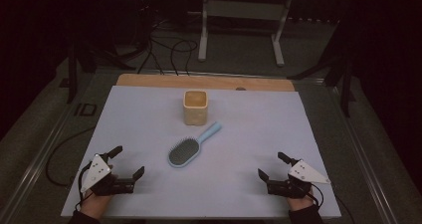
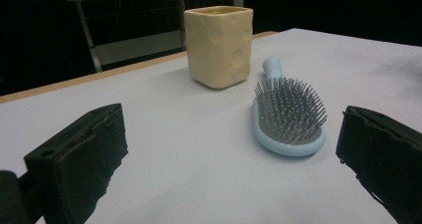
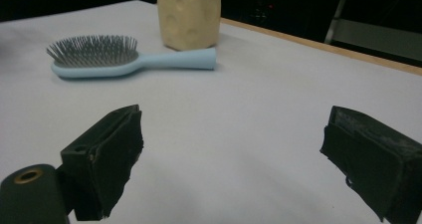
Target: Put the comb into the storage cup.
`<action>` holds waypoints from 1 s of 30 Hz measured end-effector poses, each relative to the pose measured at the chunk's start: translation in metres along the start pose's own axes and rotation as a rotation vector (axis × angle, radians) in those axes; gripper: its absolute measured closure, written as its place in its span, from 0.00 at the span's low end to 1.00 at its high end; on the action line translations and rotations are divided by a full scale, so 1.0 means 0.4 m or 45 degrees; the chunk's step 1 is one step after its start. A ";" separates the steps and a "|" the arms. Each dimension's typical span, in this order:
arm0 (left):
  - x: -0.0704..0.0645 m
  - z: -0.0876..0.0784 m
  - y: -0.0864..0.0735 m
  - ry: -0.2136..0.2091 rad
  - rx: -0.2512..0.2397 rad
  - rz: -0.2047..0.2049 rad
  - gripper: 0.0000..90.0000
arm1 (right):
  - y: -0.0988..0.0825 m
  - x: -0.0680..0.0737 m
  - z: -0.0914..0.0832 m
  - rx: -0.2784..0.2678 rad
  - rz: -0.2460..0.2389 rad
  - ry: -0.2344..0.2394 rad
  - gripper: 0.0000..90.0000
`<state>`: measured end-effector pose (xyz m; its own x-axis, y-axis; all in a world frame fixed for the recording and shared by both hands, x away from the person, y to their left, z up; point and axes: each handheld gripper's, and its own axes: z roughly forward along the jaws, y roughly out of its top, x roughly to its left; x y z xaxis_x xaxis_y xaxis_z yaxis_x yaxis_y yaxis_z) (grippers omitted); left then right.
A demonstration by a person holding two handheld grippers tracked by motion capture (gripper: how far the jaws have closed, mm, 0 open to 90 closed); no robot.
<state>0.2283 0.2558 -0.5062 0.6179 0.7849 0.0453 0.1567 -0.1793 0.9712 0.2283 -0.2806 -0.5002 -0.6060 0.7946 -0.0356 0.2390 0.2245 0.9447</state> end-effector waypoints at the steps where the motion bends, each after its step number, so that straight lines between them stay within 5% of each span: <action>1: -0.001 0.001 0.000 0.000 0.002 0.002 0.00 | -0.003 0.002 0.002 0.014 -0.011 0.000 0.09; 15: -0.010 -0.004 0.012 -0.027 0.027 0.038 0.00 | 0.000 0.017 -0.005 0.003 -0.039 -0.019 0.09; 21: -0.006 -0.003 0.020 -0.030 0.014 0.014 0.00 | 0.002 0.015 -0.006 -0.010 -0.025 -0.017 0.09; 30: -0.006 -0.010 0.074 -0.029 -0.006 0.015 0.00 | 0.005 0.022 -0.005 -0.002 -0.045 -0.033 0.09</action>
<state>0.2283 0.2510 -0.4766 0.6368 0.7693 0.0511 0.1461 -0.1855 0.9717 0.2219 -0.2743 -0.4978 -0.5940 0.8008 -0.0772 0.2169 0.2518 0.9431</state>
